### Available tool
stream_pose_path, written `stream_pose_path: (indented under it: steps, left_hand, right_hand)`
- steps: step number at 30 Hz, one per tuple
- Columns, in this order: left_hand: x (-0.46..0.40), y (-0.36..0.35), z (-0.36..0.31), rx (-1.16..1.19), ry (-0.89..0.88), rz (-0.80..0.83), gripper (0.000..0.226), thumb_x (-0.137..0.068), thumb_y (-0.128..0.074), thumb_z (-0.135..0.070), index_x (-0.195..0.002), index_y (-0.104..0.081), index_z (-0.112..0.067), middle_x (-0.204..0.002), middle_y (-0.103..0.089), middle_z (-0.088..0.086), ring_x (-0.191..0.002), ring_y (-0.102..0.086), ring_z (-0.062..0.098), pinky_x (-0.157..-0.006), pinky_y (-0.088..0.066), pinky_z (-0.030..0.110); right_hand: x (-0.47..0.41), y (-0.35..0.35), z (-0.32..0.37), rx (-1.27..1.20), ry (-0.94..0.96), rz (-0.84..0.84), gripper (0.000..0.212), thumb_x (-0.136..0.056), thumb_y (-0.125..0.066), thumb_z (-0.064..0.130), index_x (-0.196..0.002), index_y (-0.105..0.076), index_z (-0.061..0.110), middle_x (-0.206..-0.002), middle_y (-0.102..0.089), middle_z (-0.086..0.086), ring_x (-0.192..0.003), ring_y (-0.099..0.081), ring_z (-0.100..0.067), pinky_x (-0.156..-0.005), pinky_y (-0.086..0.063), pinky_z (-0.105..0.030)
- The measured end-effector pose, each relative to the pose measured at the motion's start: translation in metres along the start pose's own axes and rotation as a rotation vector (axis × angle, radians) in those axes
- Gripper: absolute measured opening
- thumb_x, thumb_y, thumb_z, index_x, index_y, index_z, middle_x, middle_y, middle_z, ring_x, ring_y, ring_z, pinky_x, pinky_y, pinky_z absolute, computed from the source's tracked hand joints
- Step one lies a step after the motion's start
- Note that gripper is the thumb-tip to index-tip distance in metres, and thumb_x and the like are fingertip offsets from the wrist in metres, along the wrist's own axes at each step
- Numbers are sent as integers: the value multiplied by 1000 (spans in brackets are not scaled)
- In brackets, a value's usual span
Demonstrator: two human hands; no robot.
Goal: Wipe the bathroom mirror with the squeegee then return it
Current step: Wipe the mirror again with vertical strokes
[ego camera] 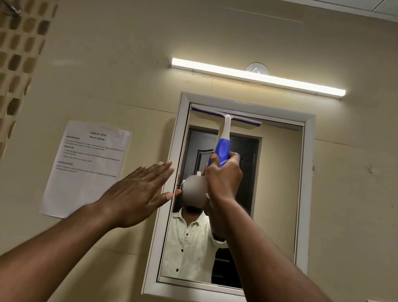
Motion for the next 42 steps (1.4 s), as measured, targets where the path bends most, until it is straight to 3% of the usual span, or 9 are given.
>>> stream_pose_path:
  steps: [6,12,16,19,27,37,42]
  left_hand:
    - [2,-6,0,29,-4,20,68,-88,-12,-62,-147,8,-34,-156,12,-17,-141,13,-2,-117,3,24]
    - [5,-11,-3,30,3,43,66,-91,-17,-59,-146,9,-33,-156,12,-16,-142,11,0,-117,2,25]
    - [8,-9,-6,34,8,49,69,-87,-13,-63,-146,7,-33,-155,12,-17,-141,11,-1,-117,2,25]
    - [13,-9,-9,33,17,53,67,-89,-15,-61,-146,7,-33,-154,12,-18,-140,12,-2,-116,2,24]
    - [29,-13,-17,36,42,94,65,-92,-19,-58,-147,7,-33,-156,10,-16,-142,11,-1,-117,1,24]
    - [54,-23,-33,38,77,150,66,-93,-20,-56,-148,3,-30,-158,6,-12,-143,7,2,-117,-2,28]
    - [72,-36,-35,30,85,190,67,-92,-20,-56,-149,0,-27,-159,3,-9,-145,2,6,-118,-4,31]
  right_hand:
    - [-5,5,4,41,33,-9,37,-91,-56,20,-124,-44,8,-76,-47,6,-72,-62,-18,-75,-58,-38]
    - [-6,10,11,108,69,6,42,-93,-54,20,-132,-46,5,-84,-54,-4,-71,-62,-17,-73,-58,-36]
    - [-1,13,10,133,62,14,46,-92,-56,19,-134,-44,5,-88,-54,-5,-72,-58,-13,-69,-53,-26]
    - [10,17,5,135,39,28,46,-92,-55,19,-134,-45,5,-89,-54,-7,-76,-59,-16,-74,-54,-29]
    - [58,29,-25,147,-44,51,42,-92,-57,20,-131,-47,7,-105,-63,-16,-93,-63,-24,-84,-54,-37]
    - [141,40,-90,182,-135,15,46,-93,-54,25,-136,-45,12,-110,-62,-14,-101,-62,-24,-80,-49,-26]
    - [194,50,-121,205,-184,42,42,-93,-53,25,-132,-48,9,-105,-64,-14,-97,-63,-27,-86,-52,-36]
Point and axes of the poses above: each hand's wrist, its own x-axis away from the middle knuckle, its own y-axis out of the back of the hand, z = x × y, the point moved 5 cm from there along -x, towards the middle knuckle
